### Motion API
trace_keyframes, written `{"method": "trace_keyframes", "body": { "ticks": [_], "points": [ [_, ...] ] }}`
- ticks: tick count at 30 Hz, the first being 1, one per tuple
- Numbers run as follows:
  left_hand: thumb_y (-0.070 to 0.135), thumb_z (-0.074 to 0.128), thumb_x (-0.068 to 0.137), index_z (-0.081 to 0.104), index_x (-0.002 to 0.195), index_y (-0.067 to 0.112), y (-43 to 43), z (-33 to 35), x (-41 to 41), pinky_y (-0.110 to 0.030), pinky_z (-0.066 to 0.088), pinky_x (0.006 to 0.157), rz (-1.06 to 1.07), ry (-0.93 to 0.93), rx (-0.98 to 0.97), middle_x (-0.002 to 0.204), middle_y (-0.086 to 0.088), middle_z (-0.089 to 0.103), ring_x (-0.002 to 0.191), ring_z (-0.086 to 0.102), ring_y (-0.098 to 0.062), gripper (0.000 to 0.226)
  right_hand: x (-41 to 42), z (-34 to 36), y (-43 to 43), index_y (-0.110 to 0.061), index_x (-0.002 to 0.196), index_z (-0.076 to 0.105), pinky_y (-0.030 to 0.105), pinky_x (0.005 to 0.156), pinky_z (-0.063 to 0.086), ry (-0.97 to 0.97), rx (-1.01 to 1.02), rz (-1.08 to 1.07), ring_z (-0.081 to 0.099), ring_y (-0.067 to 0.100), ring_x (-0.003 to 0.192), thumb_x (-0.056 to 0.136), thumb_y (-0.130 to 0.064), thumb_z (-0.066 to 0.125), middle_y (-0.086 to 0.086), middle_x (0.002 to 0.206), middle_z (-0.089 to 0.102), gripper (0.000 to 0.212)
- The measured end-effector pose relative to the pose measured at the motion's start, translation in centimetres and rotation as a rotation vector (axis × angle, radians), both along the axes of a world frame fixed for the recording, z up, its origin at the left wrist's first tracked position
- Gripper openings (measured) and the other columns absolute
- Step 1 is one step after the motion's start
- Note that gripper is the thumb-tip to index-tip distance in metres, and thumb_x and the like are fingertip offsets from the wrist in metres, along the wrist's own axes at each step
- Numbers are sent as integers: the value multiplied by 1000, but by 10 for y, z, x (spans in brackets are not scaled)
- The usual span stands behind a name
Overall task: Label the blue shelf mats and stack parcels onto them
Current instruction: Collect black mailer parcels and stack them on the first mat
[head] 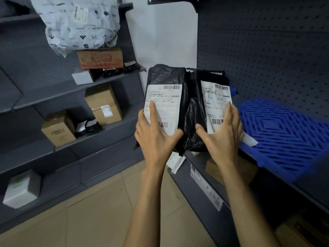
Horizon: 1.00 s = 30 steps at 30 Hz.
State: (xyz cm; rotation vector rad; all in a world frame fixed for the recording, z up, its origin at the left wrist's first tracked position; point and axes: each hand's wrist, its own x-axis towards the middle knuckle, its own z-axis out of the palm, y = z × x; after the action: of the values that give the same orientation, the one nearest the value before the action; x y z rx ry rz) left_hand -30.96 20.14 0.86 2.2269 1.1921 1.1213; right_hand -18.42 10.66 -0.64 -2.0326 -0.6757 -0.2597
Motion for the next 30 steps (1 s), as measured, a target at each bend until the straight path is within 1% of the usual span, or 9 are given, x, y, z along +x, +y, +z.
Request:
{"method": "trace_keyframes", "body": {
  "ticks": [3,7,10,14,18,20,22,25,30],
  "points": [
    [62,63,63,11,156,34,46,-4,33,-48,21,115,-53,-9,-7,158,-9,18,142,24,-28,110,28,-2,40,-19,157,11,50,117,14,8,-19,-58,15,25,147,73,-52,74,2,162,13,110],
    [61,64,66,12,156,32,111,2,87,-48,20,115,-123,15,15,157,-11,19,141,25,-31,108,76,1,96,-20,157,10,50,118,12,20,-26,-100,13,24,148,75,-54,73,1,163,11,109],
    [59,68,68,12,156,31,156,11,130,-49,20,114,-152,30,11,158,-15,19,142,24,-33,108,118,13,138,-20,156,11,53,115,16,21,-58,-142,15,28,147,76,-56,71,3,163,10,107],
    [60,69,70,14,157,28,209,24,181,-49,23,112,-175,36,7,155,-15,23,139,28,-34,107,165,31,189,-21,156,12,55,115,16,15,-84,-160,14,31,147,77,-61,68,4,163,9,105],
    [61,67,72,14,157,28,252,31,219,-49,22,112,-206,65,-3,155,-16,23,137,30,-36,105,192,39,225,-24,155,13,56,115,14,49,-92,-173,13,33,147,76,-64,65,4,164,6,102],
    [63,66,71,16,156,29,270,34,235,-49,25,112,-241,83,3,153,-15,26,135,32,-37,104,201,39,236,-30,153,16,56,115,13,67,-60,-166,13,32,147,76,-64,65,2,164,4,97],
    [65,65,71,18,155,30,289,37,252,-49,27,112,-287,105,24,152,-15,28,133,34,-37,103,209,38,246,-36,149,22,56,115,13,87,-10,-159,14,30,147,76,-64,65,0,164,3,89],
    [65,64,72,20,155,29,318,38,276,-47,25,110,-371,156,43,152,-15,28,132,35,-37,101,213,32,260,-41,144,31,56,117,18,127,30,-149,15,26,148,78,-63,65,-4,164,2,78],
    [64,66,71,26,153,27,355,33,310,-47,28,107,-497,263,87,148,-17,33,127,39,-39,98,208,21,277,-42,139,44,49,119,18,115,76,-196,19,19,147,84,-62,58,-11,160,21,60]
  ]
}}
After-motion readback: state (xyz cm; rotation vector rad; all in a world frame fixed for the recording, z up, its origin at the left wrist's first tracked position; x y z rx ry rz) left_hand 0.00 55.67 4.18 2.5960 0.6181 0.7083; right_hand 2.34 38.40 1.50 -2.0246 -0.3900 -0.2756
